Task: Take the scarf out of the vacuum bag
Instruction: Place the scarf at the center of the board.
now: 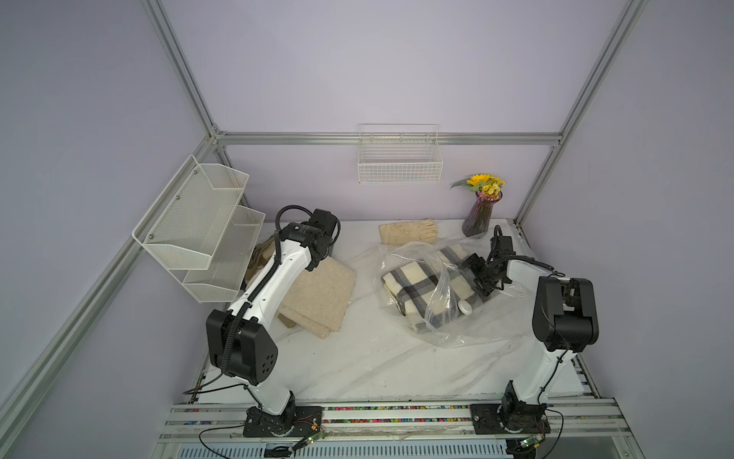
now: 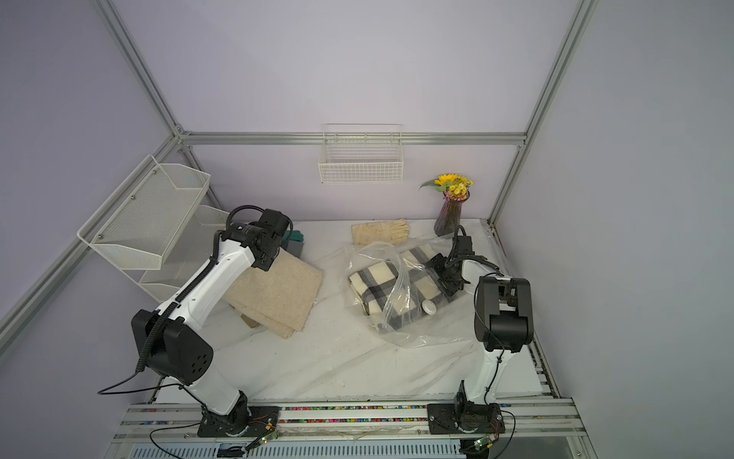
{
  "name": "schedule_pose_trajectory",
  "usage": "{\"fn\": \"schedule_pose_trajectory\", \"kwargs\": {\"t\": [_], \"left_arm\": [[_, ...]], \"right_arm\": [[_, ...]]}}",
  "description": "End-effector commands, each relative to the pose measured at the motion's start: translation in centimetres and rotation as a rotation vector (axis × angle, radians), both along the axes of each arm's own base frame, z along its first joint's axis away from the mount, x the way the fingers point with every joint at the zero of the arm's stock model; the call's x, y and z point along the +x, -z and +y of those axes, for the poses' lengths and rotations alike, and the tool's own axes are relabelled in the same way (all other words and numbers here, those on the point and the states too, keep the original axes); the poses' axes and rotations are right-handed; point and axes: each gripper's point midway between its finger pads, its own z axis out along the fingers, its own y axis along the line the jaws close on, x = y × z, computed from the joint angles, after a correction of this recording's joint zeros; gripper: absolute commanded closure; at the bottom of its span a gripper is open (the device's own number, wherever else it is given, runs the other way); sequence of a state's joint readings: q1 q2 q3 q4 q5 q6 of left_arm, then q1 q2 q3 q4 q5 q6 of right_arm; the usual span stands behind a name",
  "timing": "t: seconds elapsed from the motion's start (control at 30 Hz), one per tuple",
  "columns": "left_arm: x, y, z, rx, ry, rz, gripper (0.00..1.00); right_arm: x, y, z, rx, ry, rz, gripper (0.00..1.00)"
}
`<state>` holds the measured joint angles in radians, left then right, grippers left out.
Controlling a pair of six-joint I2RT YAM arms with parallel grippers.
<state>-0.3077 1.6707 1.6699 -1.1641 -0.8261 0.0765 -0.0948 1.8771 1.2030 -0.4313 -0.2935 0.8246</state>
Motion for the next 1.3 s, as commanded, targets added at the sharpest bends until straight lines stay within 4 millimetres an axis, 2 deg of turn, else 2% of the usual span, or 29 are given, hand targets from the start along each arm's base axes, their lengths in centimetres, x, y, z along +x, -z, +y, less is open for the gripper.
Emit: {"fn": "schedule_pose_trajectory", "kwargs": {"t": [0.0,0.2,0.4,0.5,0.7,1.03,1.27], "left_arm": [[1.4,-4.2,1.5,0.111,-0.031,-0.138,1.0],[2.7,-5.4,1.5,0.166,-0.022,-0.178,1.0],[4.2,-5.3,1.7,0.204,-0.01,-0.188,1.0],[5.0,-4.5,2.6,0.239,-0.027,-0.18,1.0],[6.9,-2.8,5.7,0.315,-0.091,-0.165,1.0],[9.8,-0.4,6.8,0.376,-0.072,-0.17,1.0],[11.8,2.2,8.6,0.373,-0.088,-0.159,1.0]], "right_arm": [[-5.0,7.0,-2.2,-0.077,0.04,0.243,0.03],[-5.1,7.2,-2.1,-0.074,0.036,0.247,0.03],[-5.2,7.3,-2.1,-0.074,0.033,0.247,0.03],[-5.1,7.3,-2.1,-0.072,0.032,0.245,0.03],[-5.1,7.4,-1.9,-0.065,0.03,0.244,0.03],[-5.1,7.6,-1.8,-0.056,0.027,0.244,0.03],[-5.1,7.4,-1.8,-0.055,0.027,0.239,0.03]]}}
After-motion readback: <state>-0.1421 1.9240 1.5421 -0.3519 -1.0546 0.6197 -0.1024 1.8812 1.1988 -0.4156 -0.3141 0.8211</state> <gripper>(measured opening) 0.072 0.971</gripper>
